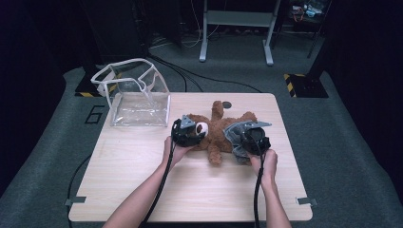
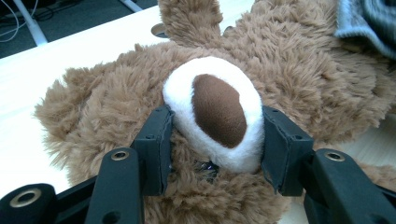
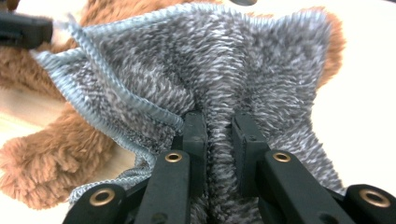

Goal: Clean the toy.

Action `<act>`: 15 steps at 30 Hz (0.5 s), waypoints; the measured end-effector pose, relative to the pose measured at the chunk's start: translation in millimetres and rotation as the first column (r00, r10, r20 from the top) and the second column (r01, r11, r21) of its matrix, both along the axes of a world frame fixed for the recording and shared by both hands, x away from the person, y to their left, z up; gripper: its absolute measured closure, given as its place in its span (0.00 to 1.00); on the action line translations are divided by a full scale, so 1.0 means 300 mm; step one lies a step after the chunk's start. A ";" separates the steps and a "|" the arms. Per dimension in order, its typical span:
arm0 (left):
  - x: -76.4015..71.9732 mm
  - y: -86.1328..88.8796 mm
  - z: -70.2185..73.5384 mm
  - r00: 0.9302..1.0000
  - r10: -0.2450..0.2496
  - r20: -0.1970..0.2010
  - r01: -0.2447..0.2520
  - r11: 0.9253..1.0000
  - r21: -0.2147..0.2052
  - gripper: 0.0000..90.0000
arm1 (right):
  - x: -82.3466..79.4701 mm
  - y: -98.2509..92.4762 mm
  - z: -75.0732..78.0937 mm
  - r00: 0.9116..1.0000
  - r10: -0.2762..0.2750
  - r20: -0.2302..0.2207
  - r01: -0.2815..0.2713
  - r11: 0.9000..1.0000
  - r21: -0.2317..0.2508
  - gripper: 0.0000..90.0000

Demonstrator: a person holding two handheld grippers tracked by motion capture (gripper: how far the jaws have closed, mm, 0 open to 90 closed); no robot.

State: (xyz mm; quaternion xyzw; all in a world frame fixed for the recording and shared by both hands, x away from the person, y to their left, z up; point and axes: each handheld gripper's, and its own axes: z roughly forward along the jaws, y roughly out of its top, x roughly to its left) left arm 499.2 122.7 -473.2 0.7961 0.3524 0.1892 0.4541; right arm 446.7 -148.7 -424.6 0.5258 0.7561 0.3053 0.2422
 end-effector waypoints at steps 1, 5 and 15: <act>0.000 -0.001 -0.001 1.000 0.002 0.005 -0.002 1.000 -0.003 0.54 | 0.001 -0.004 0.016 1.000 -0.006 0.009 0.006 1.000 0.006 0.87; -0.001 -0.001 0.002 1.000 -0.005 0.000 0.005 1.000 0.010 0.54 | 0.035 -0.013 0.066 0.999 -0.010 0.054 0.009 1.000 0.023 0.87; 0.000 -0.005 0.003 1.000 -0.003 0.003 0.003 1.000 0.009 0.54 | 0.150 -0.034 -0.025 0.998 -0.039 -0.052 0.041 0.998 0.041 0.87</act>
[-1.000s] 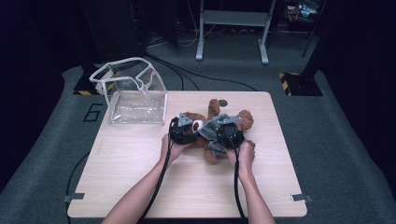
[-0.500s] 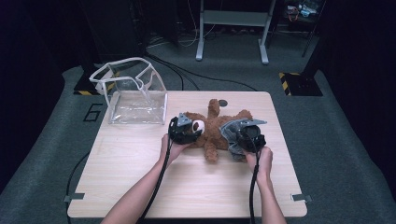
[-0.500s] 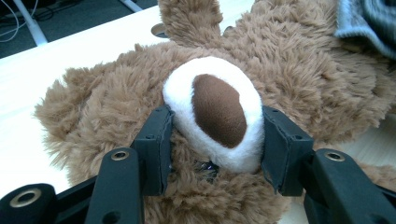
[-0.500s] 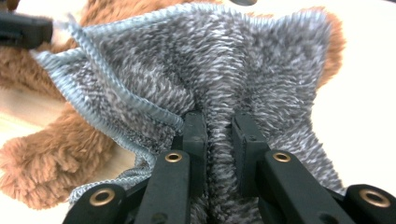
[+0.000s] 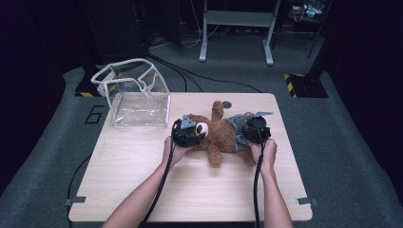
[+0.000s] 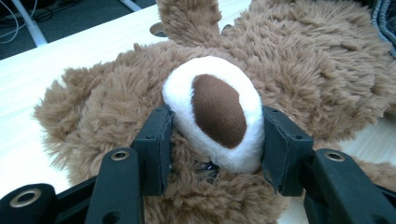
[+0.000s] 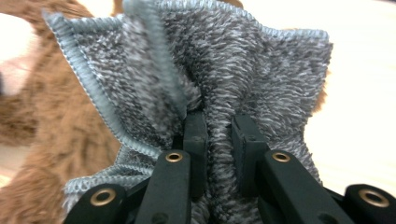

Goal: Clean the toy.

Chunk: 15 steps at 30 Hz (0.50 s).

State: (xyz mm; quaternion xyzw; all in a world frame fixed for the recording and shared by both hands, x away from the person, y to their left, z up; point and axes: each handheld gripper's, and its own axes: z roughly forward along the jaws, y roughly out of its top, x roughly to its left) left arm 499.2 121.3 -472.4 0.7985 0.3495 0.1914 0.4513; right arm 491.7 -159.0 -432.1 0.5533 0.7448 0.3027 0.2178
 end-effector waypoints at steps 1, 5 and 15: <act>0.002 0.002 0.001 1.000 -0.004 -0.008 0.004 1.000 -0.002 0.54 | 0.005 -0.007 -0.008 1.000 -0.005 -0.007 0.005 1.000 0.004 0.88; -0.002 0.000 -0.001 1.000 0.000 0.000 0.000 1.000 -0.001 0.54 | 0.026 -0.020 -0.039 0.999 -0.013 -0.036 0.012 1.000 -0.028 0.88; -0.002 0.006 0.003 1.000 -0.011 -0.007 0.011 1.000 0.006 0.54 | 0.073 -0.147 -0.122 0.983 -0.147 -0.108 0.141 0.988 -0.060 0.88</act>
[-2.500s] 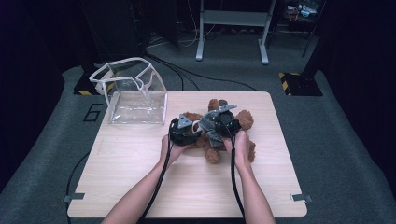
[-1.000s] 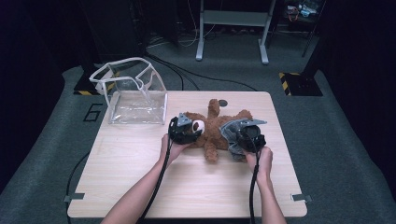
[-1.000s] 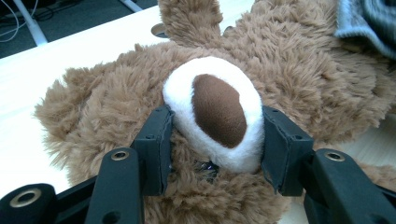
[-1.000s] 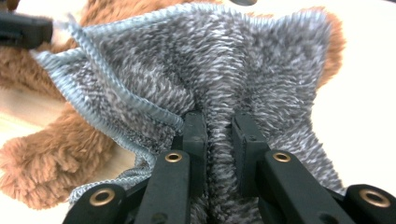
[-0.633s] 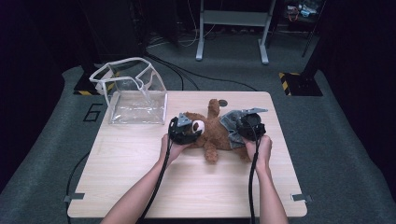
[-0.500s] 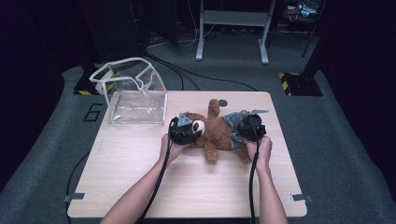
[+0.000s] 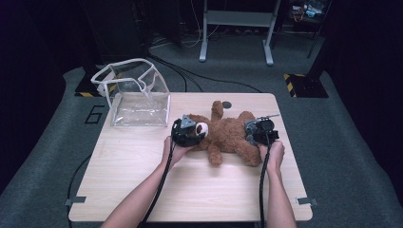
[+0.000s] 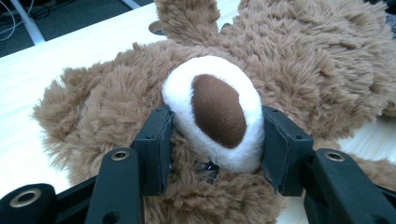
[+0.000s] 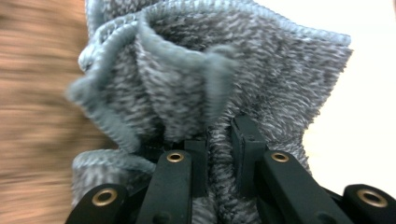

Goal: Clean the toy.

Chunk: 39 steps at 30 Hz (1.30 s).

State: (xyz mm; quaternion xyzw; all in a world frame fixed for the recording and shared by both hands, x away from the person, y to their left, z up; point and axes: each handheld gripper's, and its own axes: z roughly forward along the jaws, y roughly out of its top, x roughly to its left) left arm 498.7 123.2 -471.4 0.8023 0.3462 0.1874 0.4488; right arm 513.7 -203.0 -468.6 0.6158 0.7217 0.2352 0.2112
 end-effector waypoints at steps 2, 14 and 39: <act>0.002 0.002 0.002 1.000 -0.005 -0.005 0.005 1.000 0.004 0.54 | -0.014 -0.032 0.017 0.999 -0.027 0.019 0.027 0.999 0.039 0.88; 0.001 0.004 0.001 1.000 -0.010 -0.004 0.010 1.000 0.003 0.54 | 0.000 0.093 0.108 0.985 0.126 0.118 -0.133 0.990 0.051 0.88; -0.001 0.006 -0.003 1.000 -0.009 0.000 0.009 1.000 -0.004 0.54 | -0.088 0.166 0.159 0.981 0.166 0.098 -0.172 0.984 0.051 0.87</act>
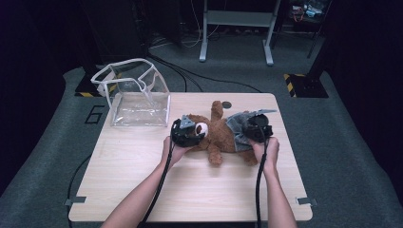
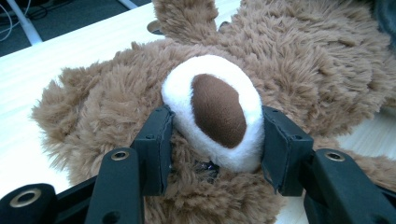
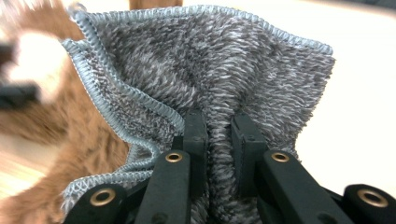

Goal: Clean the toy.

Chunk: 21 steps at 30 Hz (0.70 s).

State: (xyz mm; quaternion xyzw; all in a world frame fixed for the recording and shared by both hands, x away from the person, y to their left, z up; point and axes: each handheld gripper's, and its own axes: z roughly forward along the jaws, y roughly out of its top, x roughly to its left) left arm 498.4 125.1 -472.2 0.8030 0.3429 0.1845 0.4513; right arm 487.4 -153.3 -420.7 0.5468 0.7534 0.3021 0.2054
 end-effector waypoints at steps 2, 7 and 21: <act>0.002 0.003 0.001 1.000 -0.006 -0.007 0.006 1.000 -0.001 0.54 | 0.022 -0.002 -0.052 1.000 -0.015 0.008 0.015 1.000 -0.011 0.88; 0.004 -0.002 0.001 1.000 0.000 -0.004 0.000 1.000 -0.001 0.54 | 0.042 -0.036 -0.091 0.998 -0.066 -0.015 0.065 0.997 -0.052 0.88; 0.004 -0.005 0.004 1.000 0.008 -0.005 -0.008 1.000 0.005 0.54 | -0.071 -0.141 0.050 0.992 -0.088 0.092 0.085 0.996 0.035 0.87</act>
